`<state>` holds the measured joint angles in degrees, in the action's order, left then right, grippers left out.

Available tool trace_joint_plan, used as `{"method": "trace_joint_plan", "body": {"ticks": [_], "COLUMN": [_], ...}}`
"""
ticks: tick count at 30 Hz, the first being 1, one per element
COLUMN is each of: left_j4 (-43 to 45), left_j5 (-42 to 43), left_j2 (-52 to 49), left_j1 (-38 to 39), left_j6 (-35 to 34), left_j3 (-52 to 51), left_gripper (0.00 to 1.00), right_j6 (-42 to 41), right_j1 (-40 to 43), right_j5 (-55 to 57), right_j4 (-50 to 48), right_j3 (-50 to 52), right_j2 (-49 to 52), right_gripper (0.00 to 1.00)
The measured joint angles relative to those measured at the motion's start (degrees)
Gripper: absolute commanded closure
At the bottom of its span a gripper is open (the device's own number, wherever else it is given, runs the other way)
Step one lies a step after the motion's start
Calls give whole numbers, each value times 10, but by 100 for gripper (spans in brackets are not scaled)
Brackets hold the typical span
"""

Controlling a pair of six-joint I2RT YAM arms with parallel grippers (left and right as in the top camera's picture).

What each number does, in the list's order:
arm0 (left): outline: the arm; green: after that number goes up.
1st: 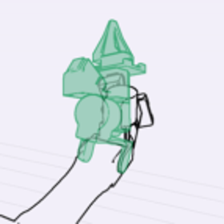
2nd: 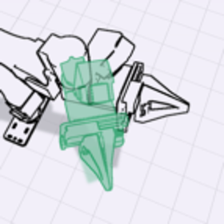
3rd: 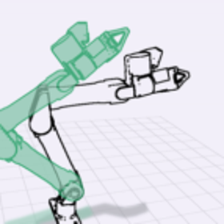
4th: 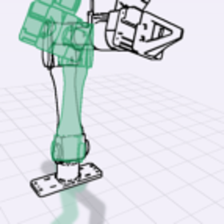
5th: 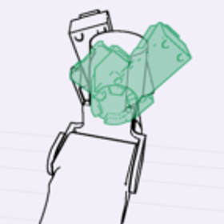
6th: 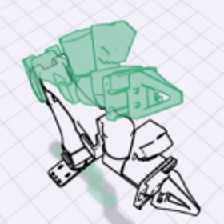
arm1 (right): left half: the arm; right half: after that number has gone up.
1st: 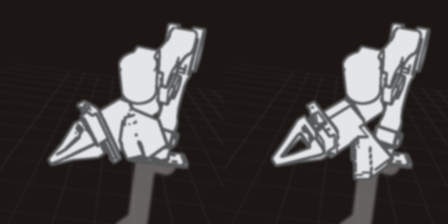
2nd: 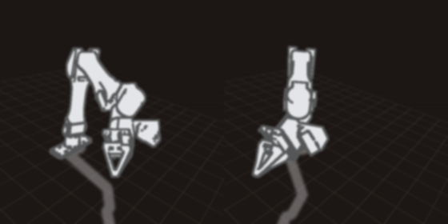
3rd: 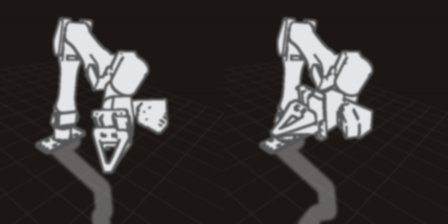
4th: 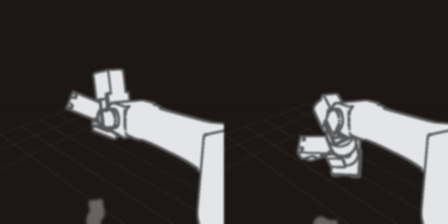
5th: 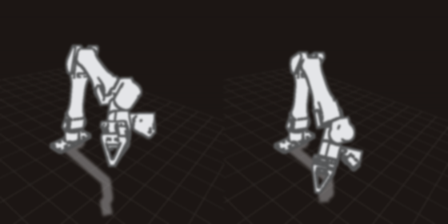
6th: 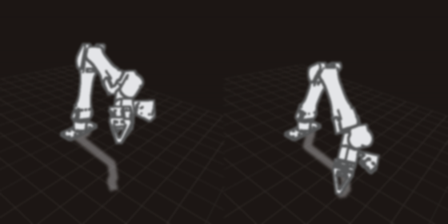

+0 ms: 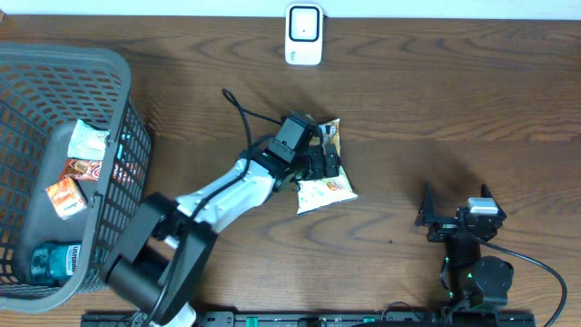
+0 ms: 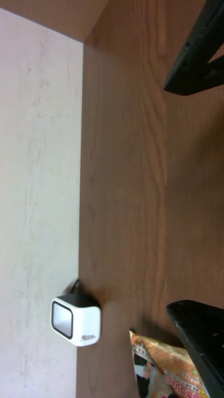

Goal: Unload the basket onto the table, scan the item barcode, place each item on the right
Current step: 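Carry the snack bag to the table center and release it, then return the left gripper into the basket toward the orange box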

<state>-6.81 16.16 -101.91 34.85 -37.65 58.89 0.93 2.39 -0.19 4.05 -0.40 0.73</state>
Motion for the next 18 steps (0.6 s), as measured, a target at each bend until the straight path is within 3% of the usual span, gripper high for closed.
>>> {"method": "trace_joint_plan", "body": {"ticks": [4,8,12,18], "left_j4": [-57,-150,-273,-382], "left_j5": [0,-12,-82,-183], "left_j2": [88,199,287,343], "left_j1": [-18,-65,-134,-281], "left_j6": [28,67,94,104], "left_j3": [15,107,199,255], "left_gripper": [2,2,2,2], "right_j6": [0,0,0,0], "right_j1": [0,0,0,0], "right_j5": [0,0,0,0], "right_j4": [0,0,0,0], "right_j3": [0,0,0,0], "right_j2": [0,0,0,0], "right_gripper": [1,1,1,1]}}
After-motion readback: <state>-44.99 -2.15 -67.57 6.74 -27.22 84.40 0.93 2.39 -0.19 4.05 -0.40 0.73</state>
